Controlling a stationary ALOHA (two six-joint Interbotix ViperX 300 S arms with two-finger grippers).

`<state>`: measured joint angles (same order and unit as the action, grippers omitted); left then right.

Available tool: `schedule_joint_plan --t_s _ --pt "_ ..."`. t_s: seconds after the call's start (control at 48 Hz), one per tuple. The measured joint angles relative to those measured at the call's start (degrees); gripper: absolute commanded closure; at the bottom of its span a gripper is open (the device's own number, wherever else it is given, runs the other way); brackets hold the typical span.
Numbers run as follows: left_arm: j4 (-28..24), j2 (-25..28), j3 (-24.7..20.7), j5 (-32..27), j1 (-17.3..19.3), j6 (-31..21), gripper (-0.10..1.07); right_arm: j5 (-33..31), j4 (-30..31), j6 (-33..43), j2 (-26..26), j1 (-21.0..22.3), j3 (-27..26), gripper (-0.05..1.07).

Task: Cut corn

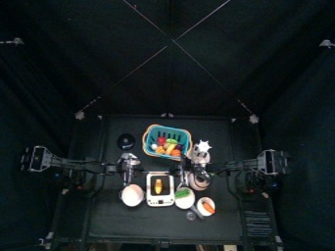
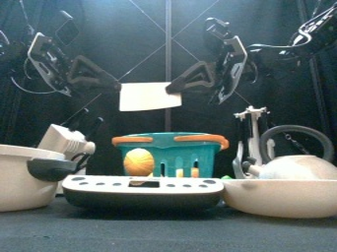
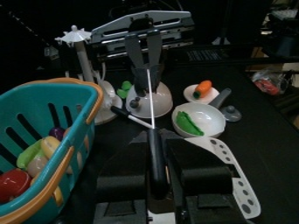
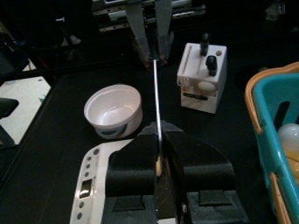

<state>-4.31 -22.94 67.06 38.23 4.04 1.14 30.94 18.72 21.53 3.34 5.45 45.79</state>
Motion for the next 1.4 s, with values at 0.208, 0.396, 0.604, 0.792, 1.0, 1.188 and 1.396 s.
schedule_joint_plan --t_s 0.208,0.396,0.604,0.792,1.0,1.188,1.396 --pt "0.3 0.4 0.4 0.1 -3.0 -0.2 0.61 -3.4 -0.2 0.0 0.0 -2.9 -0.3 0.69" --pt "3.3 2.7 2.2 0.1 -6.6 -0.2 0.61 -6.4 -1.9 0.0 -2.0 -4.7 -1.4 0.7" --pt "4.5 4.4 2.8 0.2 -9.4 0.0 0.61 -7.0 -1.4 -1.0 -3.5 -6.3 -1.5 0.7" --pt "3.9 5.5 2.5 -2.6 -10.1 0.2 0.61 -14.2 0.2 -0.8 -3.9 -7.4 -3.5 0.7" --pt "4.1 6.8 1.8 -4.4 -9.9 0.3 0.61 -16.0 0.1 -0.4 -5.4 -7.6 -4.2 0.7" --pt "5.8 7.3 1.8 -4.4 -10.4 0.4 0.61 -16.3 -0.2 -0.1 -5.4 -8.1 -4.6 0.7" --pt "5.6 8.4 1.8 -4.4 -10.4 0.4 0.61 -16.5 -0.4 -0.1 -5.9 -8.3 -4.7 0.7"
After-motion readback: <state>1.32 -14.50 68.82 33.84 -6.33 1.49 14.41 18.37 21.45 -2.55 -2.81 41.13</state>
